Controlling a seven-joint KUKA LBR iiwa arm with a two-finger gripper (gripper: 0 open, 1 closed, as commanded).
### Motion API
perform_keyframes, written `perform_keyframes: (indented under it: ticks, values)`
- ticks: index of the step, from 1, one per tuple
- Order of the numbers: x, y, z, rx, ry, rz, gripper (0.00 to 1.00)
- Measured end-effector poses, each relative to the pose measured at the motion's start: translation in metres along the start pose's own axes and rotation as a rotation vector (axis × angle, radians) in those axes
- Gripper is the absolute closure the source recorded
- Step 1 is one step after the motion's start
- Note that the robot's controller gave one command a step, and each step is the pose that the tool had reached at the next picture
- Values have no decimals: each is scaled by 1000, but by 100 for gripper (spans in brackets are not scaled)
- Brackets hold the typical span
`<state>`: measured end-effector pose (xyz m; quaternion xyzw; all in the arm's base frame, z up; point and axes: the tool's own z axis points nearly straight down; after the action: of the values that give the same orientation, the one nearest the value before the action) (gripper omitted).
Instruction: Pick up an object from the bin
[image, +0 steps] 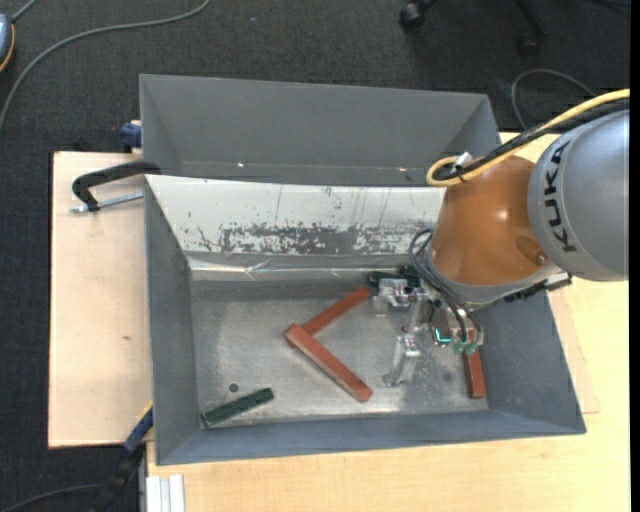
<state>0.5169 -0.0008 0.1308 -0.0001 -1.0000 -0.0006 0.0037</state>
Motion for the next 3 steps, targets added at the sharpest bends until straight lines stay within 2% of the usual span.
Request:
perform_keyframes:
  ticks: [1,2,3]
  values:
    - [22,81,62,-3,-1,307,0]
    - [21,87,29,-4,-13,363,0]
    - [25,67,26,-2,-9,542,0]
